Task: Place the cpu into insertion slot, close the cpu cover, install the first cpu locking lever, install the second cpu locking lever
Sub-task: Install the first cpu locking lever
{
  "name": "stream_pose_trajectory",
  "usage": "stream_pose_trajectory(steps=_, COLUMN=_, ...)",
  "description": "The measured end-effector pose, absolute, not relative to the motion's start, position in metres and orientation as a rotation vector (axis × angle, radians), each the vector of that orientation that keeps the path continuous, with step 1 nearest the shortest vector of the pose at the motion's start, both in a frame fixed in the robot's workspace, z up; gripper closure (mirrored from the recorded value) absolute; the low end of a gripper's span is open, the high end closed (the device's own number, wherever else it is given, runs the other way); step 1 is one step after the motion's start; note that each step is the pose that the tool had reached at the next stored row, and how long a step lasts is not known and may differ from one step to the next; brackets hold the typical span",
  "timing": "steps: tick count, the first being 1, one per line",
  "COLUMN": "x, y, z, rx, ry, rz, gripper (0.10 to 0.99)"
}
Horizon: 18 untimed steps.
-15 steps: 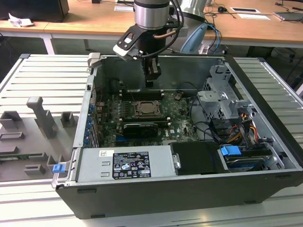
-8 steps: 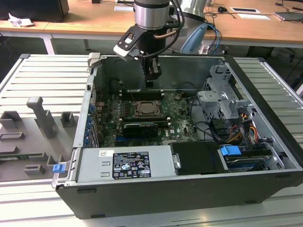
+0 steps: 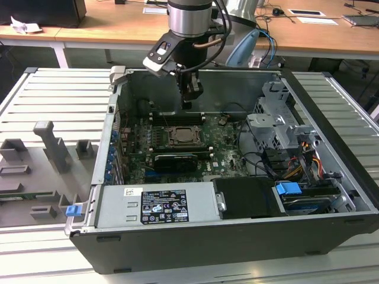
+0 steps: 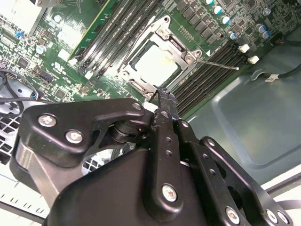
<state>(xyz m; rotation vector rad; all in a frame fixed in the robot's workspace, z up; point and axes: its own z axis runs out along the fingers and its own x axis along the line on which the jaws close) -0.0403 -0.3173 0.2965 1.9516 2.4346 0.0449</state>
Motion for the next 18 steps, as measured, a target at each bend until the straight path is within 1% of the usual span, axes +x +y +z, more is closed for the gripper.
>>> stream_pose_trajectory(steps=8, x=-0.0403, y=-0.3173, z=0.2965, rx=1.884, ry=2.488, rz=0.046, gripper=0.980)
stream_pose_trajectory(steps=18, x=-0.0403, y=-0.3173, z=0.2965, rx=1.626, ry=2.668, rz=0.049, gripper=0.980)
